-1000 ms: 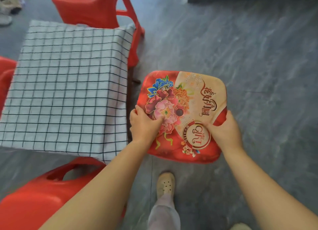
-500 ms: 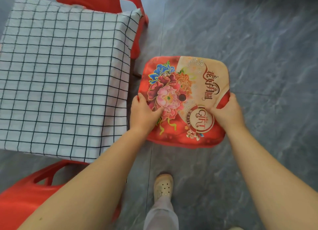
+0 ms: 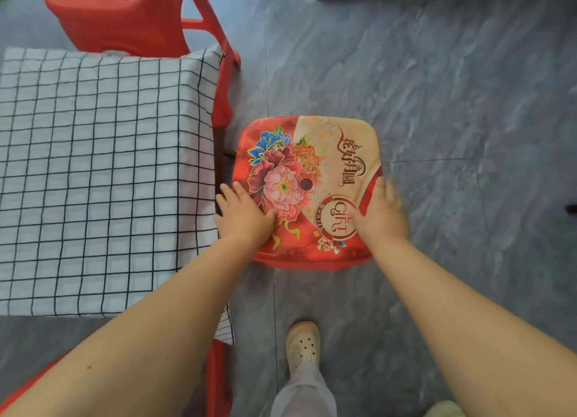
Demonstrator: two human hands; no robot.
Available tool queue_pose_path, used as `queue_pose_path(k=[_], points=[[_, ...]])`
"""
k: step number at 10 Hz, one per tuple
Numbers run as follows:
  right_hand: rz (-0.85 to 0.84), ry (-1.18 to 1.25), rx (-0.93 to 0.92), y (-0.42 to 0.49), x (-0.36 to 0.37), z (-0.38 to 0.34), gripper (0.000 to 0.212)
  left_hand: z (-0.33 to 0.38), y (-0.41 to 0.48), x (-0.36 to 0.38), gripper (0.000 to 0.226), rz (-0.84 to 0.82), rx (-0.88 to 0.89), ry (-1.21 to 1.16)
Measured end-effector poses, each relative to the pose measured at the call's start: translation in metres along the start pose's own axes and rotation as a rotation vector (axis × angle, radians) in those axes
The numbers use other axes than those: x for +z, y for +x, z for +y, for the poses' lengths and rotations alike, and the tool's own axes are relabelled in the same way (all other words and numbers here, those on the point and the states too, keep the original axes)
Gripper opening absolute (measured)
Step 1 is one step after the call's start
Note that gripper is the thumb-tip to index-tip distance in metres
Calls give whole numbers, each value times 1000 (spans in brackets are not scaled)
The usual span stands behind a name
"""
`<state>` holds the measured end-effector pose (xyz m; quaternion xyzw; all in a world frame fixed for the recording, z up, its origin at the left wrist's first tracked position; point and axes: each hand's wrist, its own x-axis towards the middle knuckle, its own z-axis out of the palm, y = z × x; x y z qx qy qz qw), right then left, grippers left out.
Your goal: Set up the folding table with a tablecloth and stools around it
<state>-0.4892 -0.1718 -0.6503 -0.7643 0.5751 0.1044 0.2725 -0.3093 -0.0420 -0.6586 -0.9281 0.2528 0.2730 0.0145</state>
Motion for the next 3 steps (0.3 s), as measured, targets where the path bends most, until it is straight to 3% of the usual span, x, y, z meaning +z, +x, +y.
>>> queue_pose_path(k=[1,3], points=[[-85,-12,-45,-21,-14,18,75,-1,-18,-7,95,-30,106,155],[80,-5,-174,-86,-92,37,67,22,-85,-59,81,67,333,191]])
